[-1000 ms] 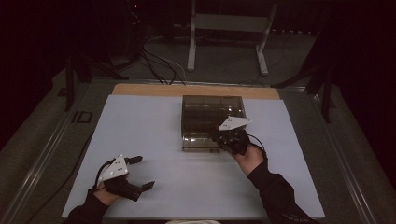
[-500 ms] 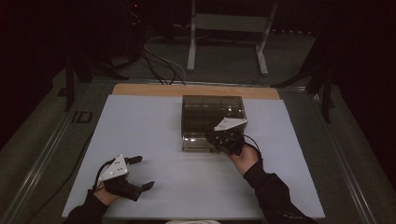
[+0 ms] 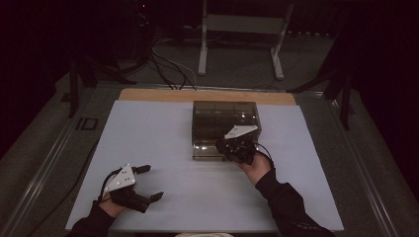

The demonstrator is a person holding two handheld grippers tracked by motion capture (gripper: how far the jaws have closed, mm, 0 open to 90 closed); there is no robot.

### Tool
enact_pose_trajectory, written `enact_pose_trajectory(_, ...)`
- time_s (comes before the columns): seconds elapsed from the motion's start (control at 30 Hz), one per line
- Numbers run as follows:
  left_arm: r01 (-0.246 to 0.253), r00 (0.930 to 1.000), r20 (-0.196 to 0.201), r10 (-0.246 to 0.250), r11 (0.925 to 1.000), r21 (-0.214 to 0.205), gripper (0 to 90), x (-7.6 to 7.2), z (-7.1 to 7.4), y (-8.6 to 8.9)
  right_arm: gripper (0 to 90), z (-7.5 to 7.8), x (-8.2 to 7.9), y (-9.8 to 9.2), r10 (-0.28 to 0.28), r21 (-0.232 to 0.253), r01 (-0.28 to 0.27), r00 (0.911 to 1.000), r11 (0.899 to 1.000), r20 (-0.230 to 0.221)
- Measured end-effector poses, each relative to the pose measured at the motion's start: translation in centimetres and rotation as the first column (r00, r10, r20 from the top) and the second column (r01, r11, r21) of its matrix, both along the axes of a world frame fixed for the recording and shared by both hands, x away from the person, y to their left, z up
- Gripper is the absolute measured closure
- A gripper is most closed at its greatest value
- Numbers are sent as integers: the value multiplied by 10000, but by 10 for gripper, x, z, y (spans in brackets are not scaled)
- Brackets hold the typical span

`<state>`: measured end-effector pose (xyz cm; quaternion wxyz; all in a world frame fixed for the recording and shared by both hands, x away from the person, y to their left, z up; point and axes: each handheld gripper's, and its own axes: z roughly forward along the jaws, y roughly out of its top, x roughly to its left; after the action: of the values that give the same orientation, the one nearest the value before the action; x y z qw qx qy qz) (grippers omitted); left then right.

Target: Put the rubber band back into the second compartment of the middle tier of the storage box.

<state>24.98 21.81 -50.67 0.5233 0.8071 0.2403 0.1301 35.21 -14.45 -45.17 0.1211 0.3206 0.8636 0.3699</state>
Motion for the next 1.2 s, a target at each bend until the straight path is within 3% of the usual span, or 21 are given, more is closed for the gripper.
enact_pose_trajectory(0.77,-8,10000,-45,8,10000,-1,8,0,-1,0,852,-24,19,-8,-593,-227,579,9958,9981,-693)
enact_pose_trajectory(1.2,0,10000,-11,0,10000,3,8,0,0,0,851,-22,17,2,-428,-161,417,9961,9990,-766)
